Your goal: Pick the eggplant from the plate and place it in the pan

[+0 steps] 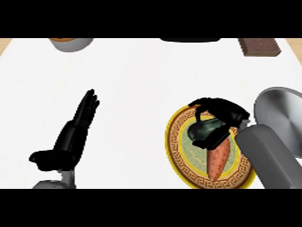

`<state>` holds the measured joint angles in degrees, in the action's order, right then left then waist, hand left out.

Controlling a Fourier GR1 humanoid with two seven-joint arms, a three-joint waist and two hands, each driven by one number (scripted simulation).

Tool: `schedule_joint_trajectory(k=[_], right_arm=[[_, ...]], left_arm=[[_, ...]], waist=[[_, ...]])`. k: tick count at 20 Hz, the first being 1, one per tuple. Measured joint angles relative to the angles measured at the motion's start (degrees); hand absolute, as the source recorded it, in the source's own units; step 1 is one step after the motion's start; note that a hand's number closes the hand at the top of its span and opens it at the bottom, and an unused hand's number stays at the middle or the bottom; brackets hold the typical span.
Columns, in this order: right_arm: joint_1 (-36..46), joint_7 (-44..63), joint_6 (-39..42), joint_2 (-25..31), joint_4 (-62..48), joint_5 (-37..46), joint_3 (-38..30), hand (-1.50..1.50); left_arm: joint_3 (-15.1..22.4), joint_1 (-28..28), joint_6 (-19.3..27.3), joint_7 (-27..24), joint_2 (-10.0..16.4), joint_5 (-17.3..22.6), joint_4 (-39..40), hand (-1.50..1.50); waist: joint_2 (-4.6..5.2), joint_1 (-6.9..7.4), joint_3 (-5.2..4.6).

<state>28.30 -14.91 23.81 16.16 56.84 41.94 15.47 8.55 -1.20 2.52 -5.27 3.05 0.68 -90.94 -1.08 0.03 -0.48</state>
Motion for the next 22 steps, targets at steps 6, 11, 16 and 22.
schedule_joint_trajectory(k=[6,11,16,22], right_arm=[[-8.02,15.72,-12.0,-2.93,13.03,4.83,-1.47,1.5],[-13.74,27.27,-19.24,-3.79,28.57,11.49,-0.65,1.5],[-21.45,36.86,-22.65,-5.73,47.45,16.59,1.28,1.5],[-30.89,44.65,-23.22,-7.29,64.75,17.18,-0.77,1.5]], left_arm=[[-1.77,1.45,0.81,-0.12,0.78,0.09,0.21,0.0],[-2.38,2.02,0.87,0.14,1.17,0.33,-0.29,0.0],[-2.42,2.32,0.32,0.17,1.4,0.7,-1.04,0.0],[-1.57,2.12,-0.73,0.61,1.3,0.78,-1.93,0.0]], waist=[[-0.8,-3.33,0.13],[-0.78,-4.49,0.22],[-0.3,-3.77,0.31],[0.5,-1.82,0.43]])
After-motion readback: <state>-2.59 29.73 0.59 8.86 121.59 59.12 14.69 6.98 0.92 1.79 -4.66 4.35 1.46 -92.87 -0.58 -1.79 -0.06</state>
